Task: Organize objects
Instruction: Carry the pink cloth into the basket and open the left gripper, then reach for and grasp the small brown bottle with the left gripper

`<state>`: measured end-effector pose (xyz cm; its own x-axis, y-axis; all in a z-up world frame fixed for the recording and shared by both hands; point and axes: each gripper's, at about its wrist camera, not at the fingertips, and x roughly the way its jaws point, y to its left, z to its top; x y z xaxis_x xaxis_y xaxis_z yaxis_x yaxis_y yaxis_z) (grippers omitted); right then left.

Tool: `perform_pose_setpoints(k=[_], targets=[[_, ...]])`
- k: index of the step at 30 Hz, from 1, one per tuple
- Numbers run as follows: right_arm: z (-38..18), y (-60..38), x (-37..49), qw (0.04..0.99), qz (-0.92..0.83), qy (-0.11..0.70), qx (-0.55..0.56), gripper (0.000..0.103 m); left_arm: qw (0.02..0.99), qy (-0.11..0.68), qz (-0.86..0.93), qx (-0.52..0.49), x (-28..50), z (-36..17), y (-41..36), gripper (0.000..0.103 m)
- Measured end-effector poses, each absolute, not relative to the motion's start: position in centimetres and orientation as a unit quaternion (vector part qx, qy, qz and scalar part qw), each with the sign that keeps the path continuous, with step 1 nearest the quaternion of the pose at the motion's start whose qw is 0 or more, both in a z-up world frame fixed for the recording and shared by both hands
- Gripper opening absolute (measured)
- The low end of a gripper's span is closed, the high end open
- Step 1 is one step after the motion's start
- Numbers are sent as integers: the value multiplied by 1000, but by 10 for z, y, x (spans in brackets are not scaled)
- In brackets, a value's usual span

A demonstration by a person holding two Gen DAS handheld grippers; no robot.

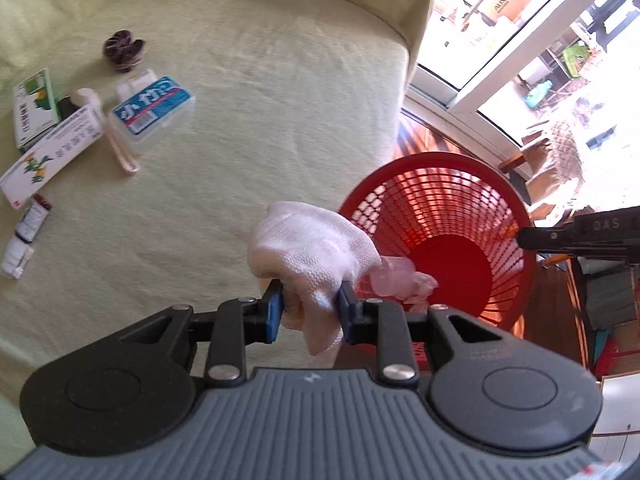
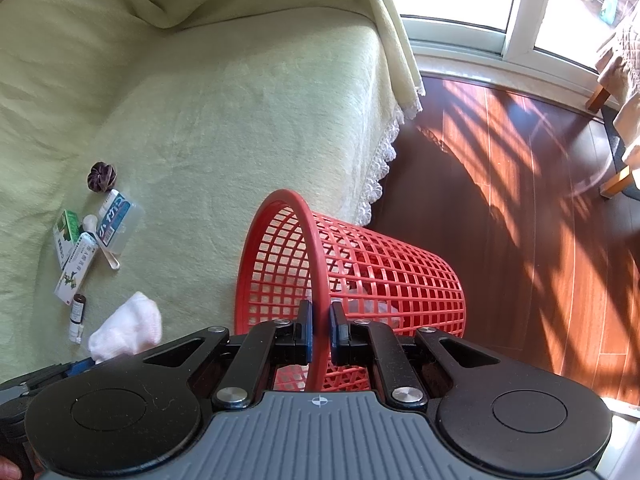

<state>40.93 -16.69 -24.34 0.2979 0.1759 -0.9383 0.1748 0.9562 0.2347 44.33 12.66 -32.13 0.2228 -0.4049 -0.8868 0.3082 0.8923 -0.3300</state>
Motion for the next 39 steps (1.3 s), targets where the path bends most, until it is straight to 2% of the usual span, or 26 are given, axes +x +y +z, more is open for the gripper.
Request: perform_pose_setpoints(k=[6, 12, 26, 39], targets=[[-242, -166, 410, 794, 3, 590, 150, 5, 748, 587, -305, -51, 442, -325, 76, 30], [-242, -165, 411, 793, 2, 591, 149, 5, 746, 585, -313, -56, 443, -325, 72, 36], [-243, -161, 414, 795, -1, 590, 141, 5, 772, 608, -179, -36, 441, -339, 174, 36], [-243, -158, 423, 796, -11, 592, 126, 5, 805, 588, -78, -22, 444, -336, 253, 37]])
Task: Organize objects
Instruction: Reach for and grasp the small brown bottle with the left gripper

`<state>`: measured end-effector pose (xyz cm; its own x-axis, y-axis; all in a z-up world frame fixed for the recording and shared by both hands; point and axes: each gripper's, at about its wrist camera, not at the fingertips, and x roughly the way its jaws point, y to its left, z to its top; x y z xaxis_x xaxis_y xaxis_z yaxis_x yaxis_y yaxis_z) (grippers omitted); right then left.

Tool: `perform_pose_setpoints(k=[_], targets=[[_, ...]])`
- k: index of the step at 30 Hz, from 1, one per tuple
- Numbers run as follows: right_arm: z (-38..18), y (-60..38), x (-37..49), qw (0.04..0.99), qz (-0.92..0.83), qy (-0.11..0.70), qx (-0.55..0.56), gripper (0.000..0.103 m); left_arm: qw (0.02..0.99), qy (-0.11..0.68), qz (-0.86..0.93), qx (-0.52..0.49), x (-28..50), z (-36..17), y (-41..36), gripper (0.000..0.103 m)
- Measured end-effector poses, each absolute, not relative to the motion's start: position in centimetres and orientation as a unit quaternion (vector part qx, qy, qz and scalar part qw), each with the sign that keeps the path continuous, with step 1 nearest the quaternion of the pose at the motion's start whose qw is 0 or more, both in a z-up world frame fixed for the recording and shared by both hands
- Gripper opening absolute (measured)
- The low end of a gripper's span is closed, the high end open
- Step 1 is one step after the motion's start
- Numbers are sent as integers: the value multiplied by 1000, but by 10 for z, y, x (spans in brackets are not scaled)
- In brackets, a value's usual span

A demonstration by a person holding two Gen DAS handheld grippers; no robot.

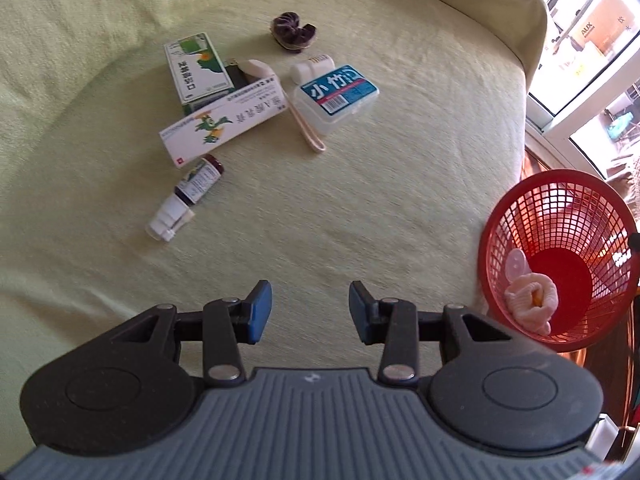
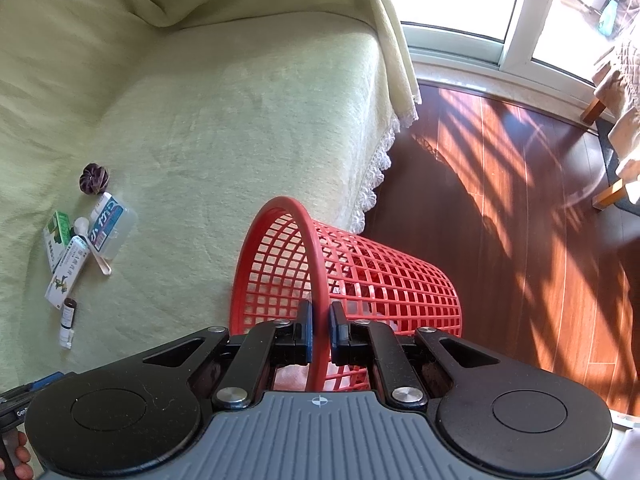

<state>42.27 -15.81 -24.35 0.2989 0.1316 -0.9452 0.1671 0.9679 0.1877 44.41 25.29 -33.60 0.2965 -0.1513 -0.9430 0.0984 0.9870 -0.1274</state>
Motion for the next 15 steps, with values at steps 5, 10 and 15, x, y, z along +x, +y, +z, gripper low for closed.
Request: perform_pose_setpoints(k=[5, 10, 15], targets=[[-244, -157, 426, 797, -15, 593, 118, 5, 815, 577, -58, -2, 451, -341, 274, 39], [-245, -157, 429, 796, -20, 595, 112, 5, 823, 566, -43, 22, 462, -350, 297, 40], [-244, -155, 430, 796, -23, 595, 110, 5, 824, 564, -32, 50, 474, -363, 315, 40]])
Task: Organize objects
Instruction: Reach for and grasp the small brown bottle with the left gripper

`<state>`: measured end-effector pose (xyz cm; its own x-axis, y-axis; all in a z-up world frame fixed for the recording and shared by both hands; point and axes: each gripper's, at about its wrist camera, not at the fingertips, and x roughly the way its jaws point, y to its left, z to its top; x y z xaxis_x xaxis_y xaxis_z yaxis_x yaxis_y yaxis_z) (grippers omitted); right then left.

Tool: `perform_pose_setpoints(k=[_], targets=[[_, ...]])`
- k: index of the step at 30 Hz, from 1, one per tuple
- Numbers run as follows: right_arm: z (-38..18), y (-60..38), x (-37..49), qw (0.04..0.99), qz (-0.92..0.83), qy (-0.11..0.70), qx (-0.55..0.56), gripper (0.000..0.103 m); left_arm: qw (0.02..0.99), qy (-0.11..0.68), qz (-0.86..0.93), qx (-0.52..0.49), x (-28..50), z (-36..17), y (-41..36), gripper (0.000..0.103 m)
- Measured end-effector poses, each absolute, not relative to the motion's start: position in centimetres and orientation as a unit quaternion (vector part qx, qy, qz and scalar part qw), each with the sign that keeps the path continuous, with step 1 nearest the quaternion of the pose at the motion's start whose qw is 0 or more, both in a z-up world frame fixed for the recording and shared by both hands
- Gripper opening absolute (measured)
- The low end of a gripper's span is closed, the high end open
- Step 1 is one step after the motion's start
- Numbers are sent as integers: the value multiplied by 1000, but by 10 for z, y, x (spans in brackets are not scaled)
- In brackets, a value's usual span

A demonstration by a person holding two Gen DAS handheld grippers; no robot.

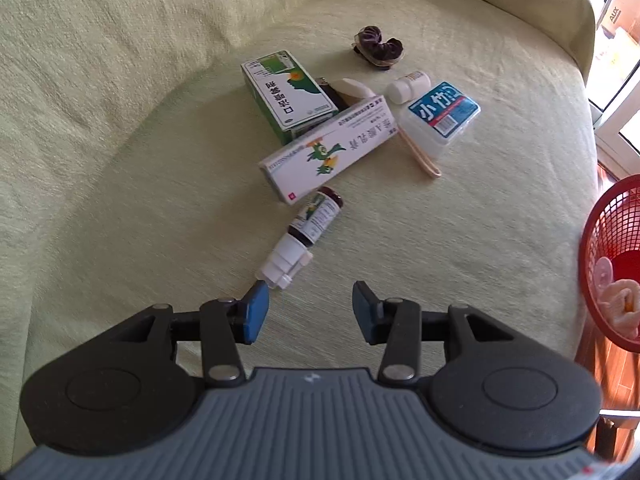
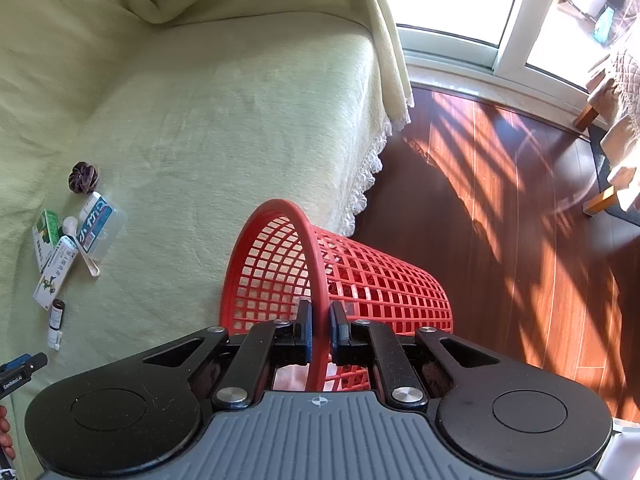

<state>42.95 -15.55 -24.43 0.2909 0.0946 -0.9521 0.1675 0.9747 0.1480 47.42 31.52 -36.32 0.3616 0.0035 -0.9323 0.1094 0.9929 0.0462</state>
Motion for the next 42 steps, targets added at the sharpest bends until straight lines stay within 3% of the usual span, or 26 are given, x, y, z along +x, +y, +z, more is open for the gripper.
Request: perform_pose_setpoints(k=[17, 22, 23, 42], targets=[[-244, -152, 431, 795, -35, 597, 107, 5, 811, 574, -62, 95, 520, -408, 312, 39], [-244, -152, 432, 795, -35, 596, 108, 5, 799, 591, -62, 91, 529, -420, 308, 30], [-244, -152, 432, 795, -35, 596, 108, 5, 799, 591, -65, 91, 529, -420, 306, 24], [-244, -162, 429, 794, -25, 594, 125, 5, 788, 606, -105, 1, 480, -396, 255, 23]])
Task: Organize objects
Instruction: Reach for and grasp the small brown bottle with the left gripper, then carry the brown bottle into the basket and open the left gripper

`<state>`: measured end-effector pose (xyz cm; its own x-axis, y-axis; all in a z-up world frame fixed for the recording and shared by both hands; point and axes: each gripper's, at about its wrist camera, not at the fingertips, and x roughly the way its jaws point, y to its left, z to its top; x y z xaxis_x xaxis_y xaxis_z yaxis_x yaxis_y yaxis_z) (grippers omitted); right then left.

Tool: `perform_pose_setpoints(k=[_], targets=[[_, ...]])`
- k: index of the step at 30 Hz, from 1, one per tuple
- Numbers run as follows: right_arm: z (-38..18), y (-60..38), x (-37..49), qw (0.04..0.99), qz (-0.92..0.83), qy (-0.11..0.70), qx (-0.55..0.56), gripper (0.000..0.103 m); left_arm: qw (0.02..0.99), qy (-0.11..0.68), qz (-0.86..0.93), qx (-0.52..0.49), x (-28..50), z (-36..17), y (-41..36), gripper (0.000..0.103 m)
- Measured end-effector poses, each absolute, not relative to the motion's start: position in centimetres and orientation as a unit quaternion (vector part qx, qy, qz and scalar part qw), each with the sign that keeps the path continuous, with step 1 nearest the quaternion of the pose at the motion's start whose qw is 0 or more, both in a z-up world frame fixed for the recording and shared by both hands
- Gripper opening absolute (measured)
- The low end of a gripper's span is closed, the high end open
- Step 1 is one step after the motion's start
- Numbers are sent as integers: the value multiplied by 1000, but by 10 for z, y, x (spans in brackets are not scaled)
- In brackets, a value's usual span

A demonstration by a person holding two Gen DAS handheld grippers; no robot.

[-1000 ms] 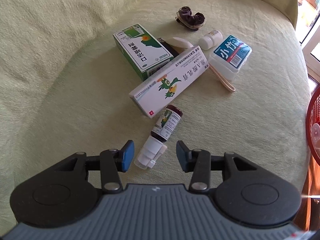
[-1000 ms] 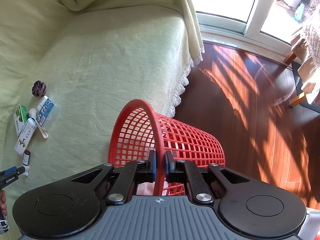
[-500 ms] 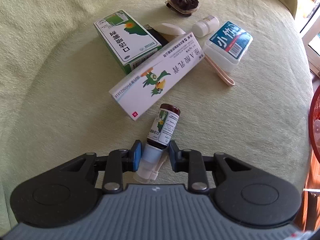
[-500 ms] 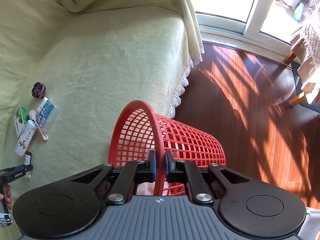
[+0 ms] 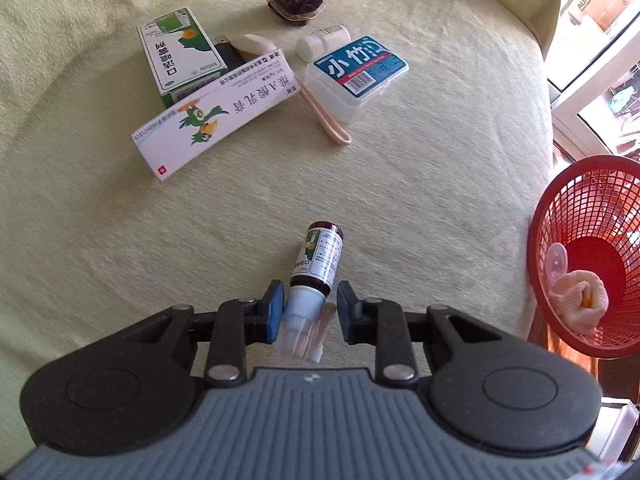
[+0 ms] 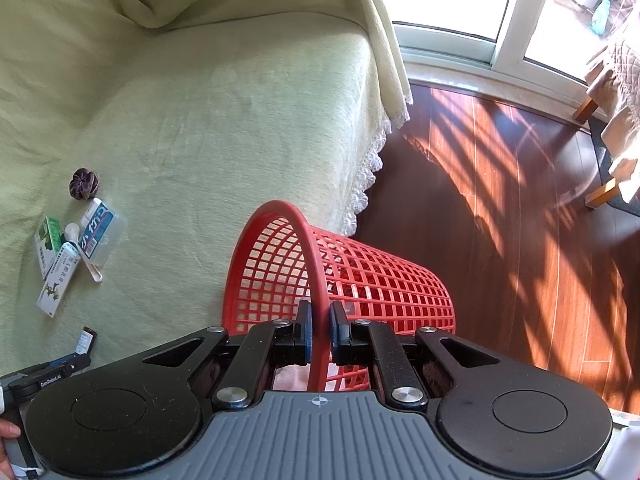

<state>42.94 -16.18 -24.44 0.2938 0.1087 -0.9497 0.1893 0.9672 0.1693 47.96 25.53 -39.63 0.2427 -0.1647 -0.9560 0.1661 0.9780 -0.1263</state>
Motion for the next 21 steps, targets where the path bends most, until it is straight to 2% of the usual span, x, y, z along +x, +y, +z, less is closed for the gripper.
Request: perform_pose_setpoints(k=[10, 12, 15, 16, 18, 21], targets=[[-245, -167, 428, 794, -22, 592, 135, 5, 775, 622, -114, 17, 484, -414, 234, 23], [-245, -168, 428, 794, -22, 591, 137, 5, 774, 622, -115, 29, 487, -415, 229, 28], [-245, -168, 428, 795, -22, 590, 139, 5, 773, 622, -114, 42, 492, -419, 221, 27], [-245, -168, 429, 795, -22, 590, 139, 5, 771, 625, -114, 47, 494, -421, 219, 27], [-245, -169, 430, 794, -23, 590, 141, 5, 770, 626, -112, 50, 495, -422, 217, 19], [-245, -170, 430, 794, -23, 591, 143, 5, 769, 628, -115, 39, 496, -420, 216, 19]])
